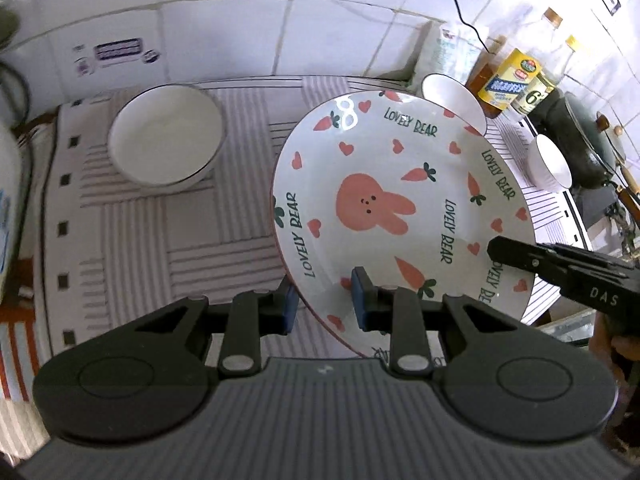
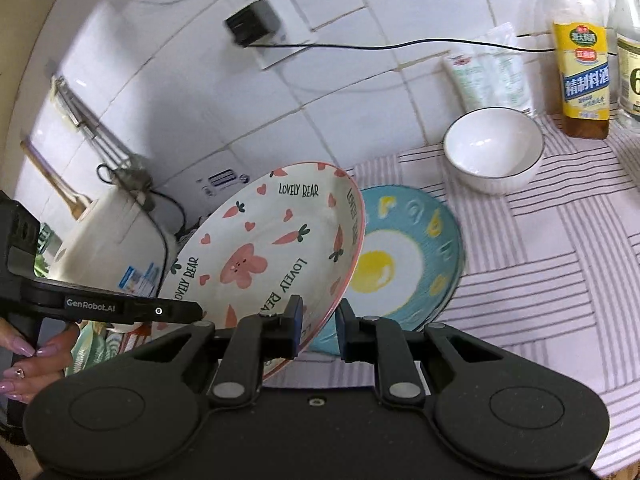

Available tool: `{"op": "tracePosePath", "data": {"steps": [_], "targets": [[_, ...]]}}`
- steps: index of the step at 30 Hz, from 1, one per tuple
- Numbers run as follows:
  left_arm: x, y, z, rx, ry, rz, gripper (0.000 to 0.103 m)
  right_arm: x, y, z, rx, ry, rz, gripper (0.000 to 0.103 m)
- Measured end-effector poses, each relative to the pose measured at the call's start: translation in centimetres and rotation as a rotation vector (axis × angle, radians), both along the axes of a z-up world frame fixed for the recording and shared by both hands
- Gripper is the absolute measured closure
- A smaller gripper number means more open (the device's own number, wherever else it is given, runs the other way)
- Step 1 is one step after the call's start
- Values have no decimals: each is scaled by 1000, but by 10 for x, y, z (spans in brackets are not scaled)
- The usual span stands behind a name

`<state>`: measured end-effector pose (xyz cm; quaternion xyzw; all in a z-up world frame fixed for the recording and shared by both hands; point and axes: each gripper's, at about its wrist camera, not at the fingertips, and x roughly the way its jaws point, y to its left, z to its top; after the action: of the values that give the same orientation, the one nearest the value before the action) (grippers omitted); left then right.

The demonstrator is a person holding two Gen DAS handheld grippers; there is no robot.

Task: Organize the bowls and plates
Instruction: 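Carry the bunny plate and lower it onto the blue egg plate, then open both grippers and pull back from the plate stack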

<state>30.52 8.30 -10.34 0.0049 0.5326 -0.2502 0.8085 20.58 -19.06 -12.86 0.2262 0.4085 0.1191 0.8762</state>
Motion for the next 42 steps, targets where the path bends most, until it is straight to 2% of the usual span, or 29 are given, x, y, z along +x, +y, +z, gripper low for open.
{"op": "tracePosePath", "data": {"steps": [7,18,25,27,30,35,39,42], "targets": [[30,-29,-15,32,24,-15,77,30,-27,-21,24,64,13,81],[65,-46,-55,58,147,34,76,63,-34,-52,14,172,17,81],[72,-57,-62,122,210,50,72,70,-28,-60,-7,221,-27,81],[72,-60,-62,137,200,52,72,70,-23,-61,-41,218,-22,81],[74,-61,-61,145,206,52,71,69,-23,-62,-36,227,-37,82],[75,-60,-66,156,221,62,71,73,-6,-55,-152,254,-46,79],[72,-63,-68,184,203,61,71,74,15,-45,-290,255,-39,74],[70,-64,-70,187,205,56,71,75,25,-41,-355,264,-45,70]]}}
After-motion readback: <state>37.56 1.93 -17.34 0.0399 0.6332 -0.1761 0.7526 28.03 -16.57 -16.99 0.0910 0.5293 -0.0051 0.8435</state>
